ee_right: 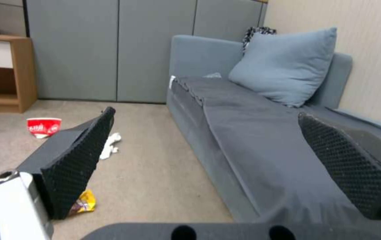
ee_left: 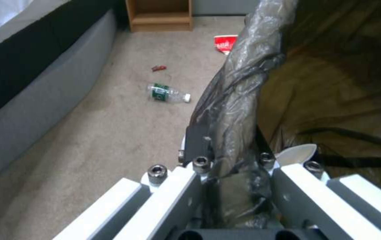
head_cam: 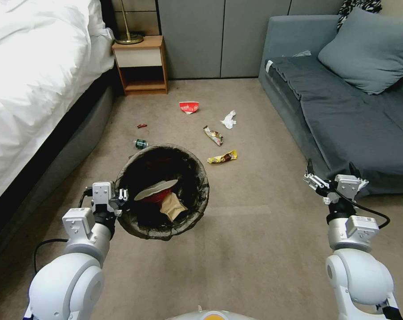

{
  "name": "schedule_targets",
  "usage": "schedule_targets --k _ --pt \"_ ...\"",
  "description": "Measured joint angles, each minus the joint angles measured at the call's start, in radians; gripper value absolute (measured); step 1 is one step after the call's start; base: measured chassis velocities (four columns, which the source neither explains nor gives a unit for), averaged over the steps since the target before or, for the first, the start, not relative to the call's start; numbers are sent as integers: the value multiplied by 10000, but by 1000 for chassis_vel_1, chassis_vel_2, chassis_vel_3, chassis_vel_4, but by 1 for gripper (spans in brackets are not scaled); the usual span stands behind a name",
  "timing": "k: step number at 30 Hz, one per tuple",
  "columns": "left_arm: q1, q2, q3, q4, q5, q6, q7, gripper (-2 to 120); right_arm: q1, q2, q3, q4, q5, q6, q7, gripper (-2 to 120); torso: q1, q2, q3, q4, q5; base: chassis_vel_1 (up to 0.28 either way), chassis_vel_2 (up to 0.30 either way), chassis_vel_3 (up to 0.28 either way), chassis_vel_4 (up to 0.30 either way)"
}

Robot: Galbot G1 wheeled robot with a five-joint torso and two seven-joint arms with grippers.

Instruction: Pick up the trash bin, then pick up the garbage from the floor and place it into the trash bin.

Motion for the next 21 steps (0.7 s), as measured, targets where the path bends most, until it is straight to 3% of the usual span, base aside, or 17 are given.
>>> schedule_targets --k 8,12,21 --pt "28 32 50 -12 102 5 35 0 -86 -45 -65 84 -96 101 233 100 0 0 0 1 0 0 0 0 0" --pt "34 50 139 -27 174 5 58 0 -141 -64 137 109 -68 353 -335 100 0 0 0 0 0 0 0 0 0" --pt "48 44 197 -57 234 5 85 0 -199 -60 231 1 -135 694 -573 100 -1 0 0 0 0 0 0 0 0"
